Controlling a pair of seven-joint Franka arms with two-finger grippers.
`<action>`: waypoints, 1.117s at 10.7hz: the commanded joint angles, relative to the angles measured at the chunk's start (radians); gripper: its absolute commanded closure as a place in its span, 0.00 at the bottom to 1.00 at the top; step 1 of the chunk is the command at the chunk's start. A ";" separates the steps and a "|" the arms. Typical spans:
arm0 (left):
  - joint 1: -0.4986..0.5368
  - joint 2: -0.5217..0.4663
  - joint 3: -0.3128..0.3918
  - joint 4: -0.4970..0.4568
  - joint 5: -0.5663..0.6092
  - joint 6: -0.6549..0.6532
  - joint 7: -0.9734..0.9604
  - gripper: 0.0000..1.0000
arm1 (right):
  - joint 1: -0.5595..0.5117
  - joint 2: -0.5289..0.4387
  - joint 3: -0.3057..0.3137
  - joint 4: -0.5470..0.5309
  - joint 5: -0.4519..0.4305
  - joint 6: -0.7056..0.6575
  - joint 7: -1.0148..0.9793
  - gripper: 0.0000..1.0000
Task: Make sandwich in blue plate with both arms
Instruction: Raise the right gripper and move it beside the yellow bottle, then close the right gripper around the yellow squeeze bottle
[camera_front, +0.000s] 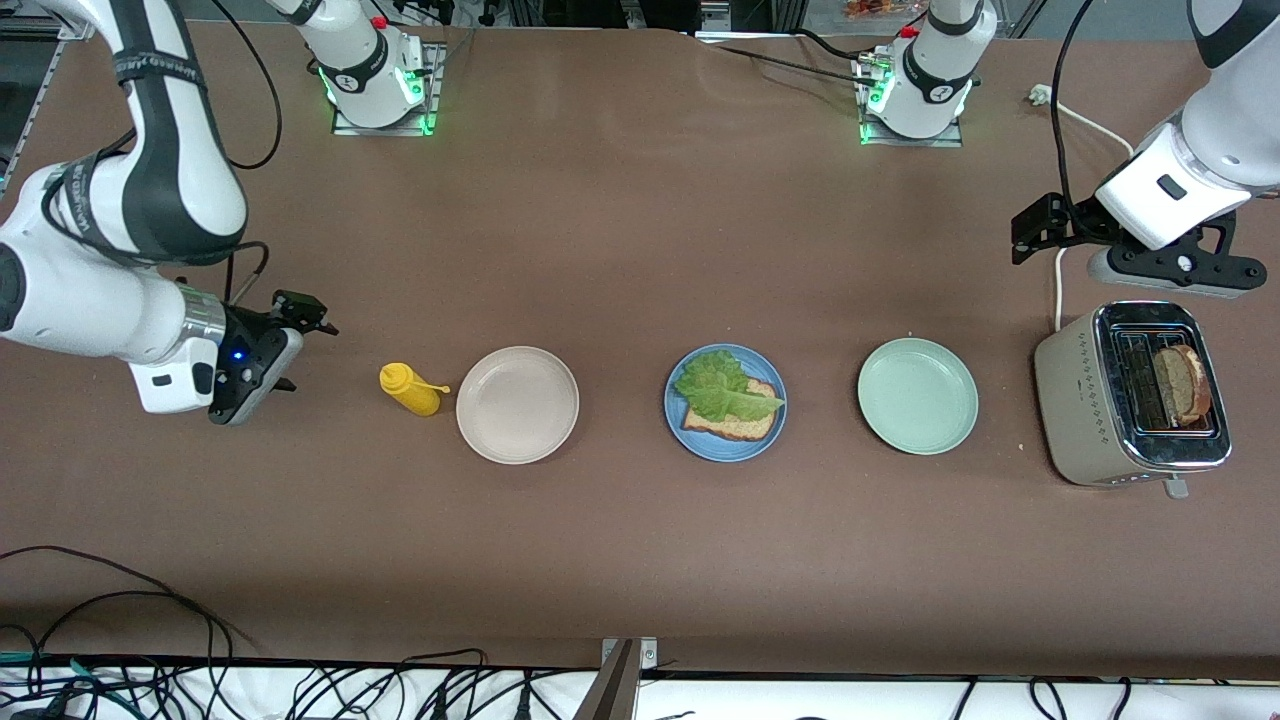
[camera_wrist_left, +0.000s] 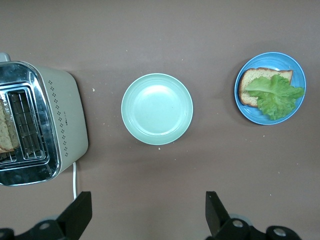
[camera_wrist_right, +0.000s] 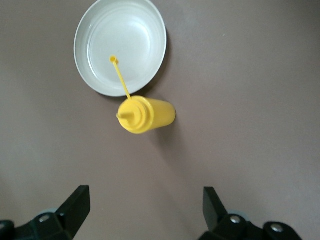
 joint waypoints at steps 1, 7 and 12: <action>0.002 0.011 -0.002 0.028 0.014 -0.020 -0.002 0.00 | -0.069 0.063 0.014 0.003 0.089 -0.003 -0.231 0.00; 0.002 0.011 -0.002 0.027 0.013 -0.020 -0.002 0.00 | -0.133 0.203 0.016 0.013 0.270 0.013 -0.543 0.00; 0.002 0.011 -0.002 0.025 0.013 -0.021 -0.002 0.00 | -0.152 0.338 0.009 0.013 0.476 0.055 -0.926 0.00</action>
